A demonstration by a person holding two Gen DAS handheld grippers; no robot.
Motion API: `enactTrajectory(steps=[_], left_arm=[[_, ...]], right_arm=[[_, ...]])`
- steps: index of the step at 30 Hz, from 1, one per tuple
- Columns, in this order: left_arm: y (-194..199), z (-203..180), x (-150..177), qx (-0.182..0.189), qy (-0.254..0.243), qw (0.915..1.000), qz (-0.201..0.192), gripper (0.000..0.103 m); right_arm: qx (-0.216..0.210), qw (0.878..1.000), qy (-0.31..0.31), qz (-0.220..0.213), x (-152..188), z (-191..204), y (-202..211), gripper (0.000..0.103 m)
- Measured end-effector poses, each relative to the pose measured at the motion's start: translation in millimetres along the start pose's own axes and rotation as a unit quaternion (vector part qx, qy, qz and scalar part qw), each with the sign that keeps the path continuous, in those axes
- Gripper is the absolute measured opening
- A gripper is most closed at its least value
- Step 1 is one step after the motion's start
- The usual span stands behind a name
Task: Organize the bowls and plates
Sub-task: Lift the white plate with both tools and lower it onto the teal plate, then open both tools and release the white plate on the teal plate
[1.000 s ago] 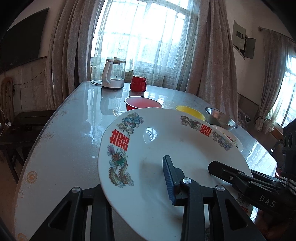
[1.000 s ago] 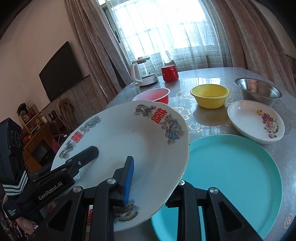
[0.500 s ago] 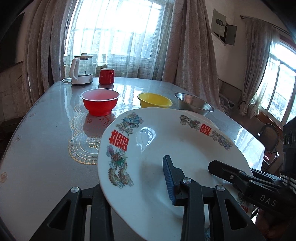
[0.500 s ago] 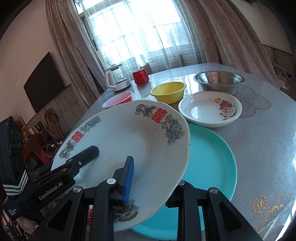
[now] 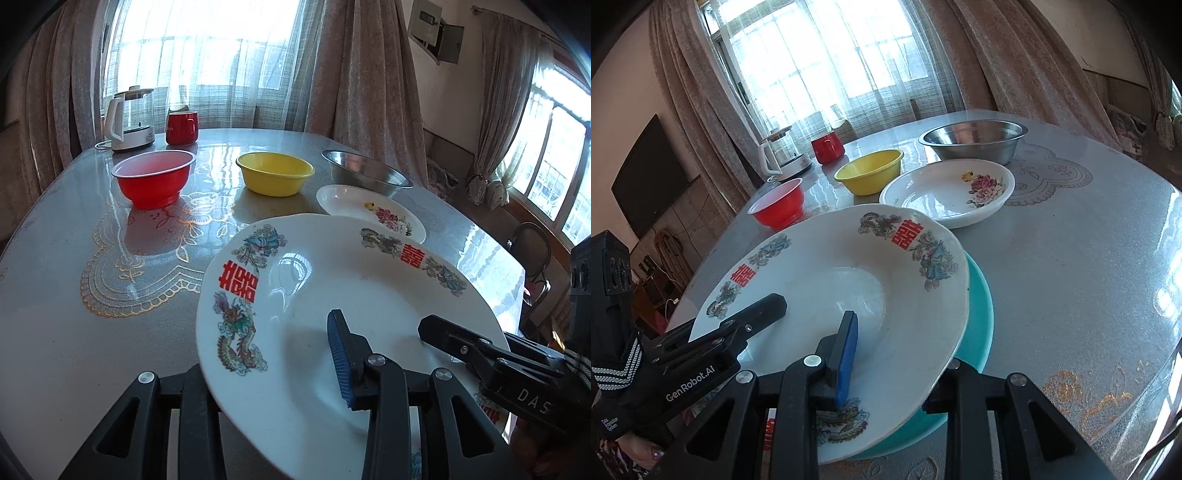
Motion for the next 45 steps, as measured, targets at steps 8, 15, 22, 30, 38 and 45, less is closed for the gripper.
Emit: enactTrajectory(steps=[8, 15, 22, 30, 38, 45], left_arm=[[-12, -2, 2, 0.006, 0.004, 0.9996, 0.026, 0.039], [-13, 1, 3, 0.012, 0.017, 0.9993, 0.031, 0.042], [-14, -2, 4, 0.004, 0.007, 0.9993, 0.035, 0.046], [-4, 3, 8, -0.020, -0.031, 0.9980, 0.051, 0.043], [1, 2, 10, -0.041, -0.040, 0.9979, 0.031, 0.036], [-7, 6, 2, -0.038, -0.034, 0.9977, 0.043, 0.038]], right_arm=[[0.011, 1.000, -0.018, 0.015, 1, -10, -7, 0.027], [0.024, 0.999, -0.008, 0.021, 0, -6, -4, 0.029], [0.024, 0.999, -0.018, 0.035, 9, -14, 8, 0.030], [0.043, 0.999, -0.002, 0.028, 7, -20, 15, 0.025], [0.056, 0.998, 0.009, 0.007, 4, -21, 12, 0.025], [0.050, 0.999, 0.003, 0.010, 3, -22, 10, 0.026]])
Point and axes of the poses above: each gripper's, at about its wrist camera, not at the fingertips, and y roughly against the way its jaws point, z to its left, x to its underside, the point moved 5 cm from there along -y, roughly the way its jaws point, and after that the axes turned 3 degrees about x, right-handed, at the moved point
